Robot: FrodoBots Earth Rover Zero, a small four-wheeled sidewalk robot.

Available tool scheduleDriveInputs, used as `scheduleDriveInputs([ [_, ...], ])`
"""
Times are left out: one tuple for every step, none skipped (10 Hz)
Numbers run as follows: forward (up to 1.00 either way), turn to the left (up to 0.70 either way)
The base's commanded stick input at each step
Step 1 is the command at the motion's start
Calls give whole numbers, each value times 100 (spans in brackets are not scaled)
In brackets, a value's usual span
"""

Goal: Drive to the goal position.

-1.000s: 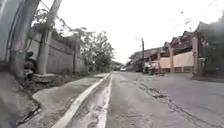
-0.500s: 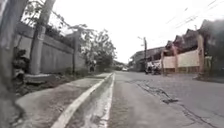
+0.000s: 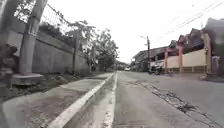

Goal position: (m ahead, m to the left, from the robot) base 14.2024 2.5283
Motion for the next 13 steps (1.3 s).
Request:
scheduleDriveInputs([
  [70,-35],
  [70,-35],
  [70,-35],
  [70,-35],
  [70,-22],
  [70,0],
  [70,0],
  [70,0],
  [70,0],
  [70,0],
  [70,0],
  [70,0],
  [70,0],
])
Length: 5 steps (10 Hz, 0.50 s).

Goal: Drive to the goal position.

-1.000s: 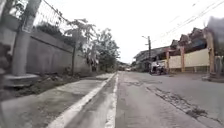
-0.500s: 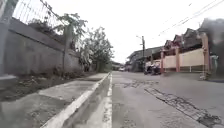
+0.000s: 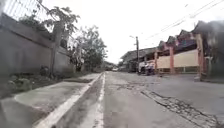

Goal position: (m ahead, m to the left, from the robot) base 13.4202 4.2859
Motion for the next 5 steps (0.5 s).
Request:
scheduleDriveInputs([
  [70,0],
  [70,0],
  [70,0],
  [70,0],
  [70,0],
])
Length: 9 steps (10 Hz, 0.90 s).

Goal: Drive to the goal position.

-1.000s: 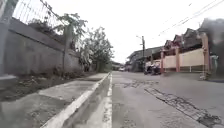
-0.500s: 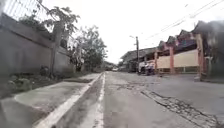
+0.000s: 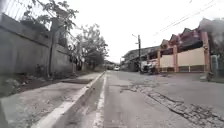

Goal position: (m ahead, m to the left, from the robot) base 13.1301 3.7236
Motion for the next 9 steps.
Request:
scheduleDriveInputs([
  [70,0],
  [70,0],
  [70,0],
  [70,0],
  [70,-10],
  [70,-24],
  [70,-31],
  [70,-18],
  [70,-5],
])
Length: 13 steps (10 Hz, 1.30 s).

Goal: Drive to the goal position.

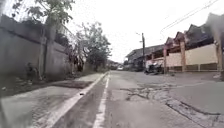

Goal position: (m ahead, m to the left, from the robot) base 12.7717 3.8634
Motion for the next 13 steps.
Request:
scheduleDriveInputs([
  [70,0],
  [70,0],
  [70,0],
  [70,0],
  [70,0],
  [70,0],
  [70,0],
  [70,0],
  [70,0],
  [70,0],
  [70,0],
  [70,0],
  [70,0],
])
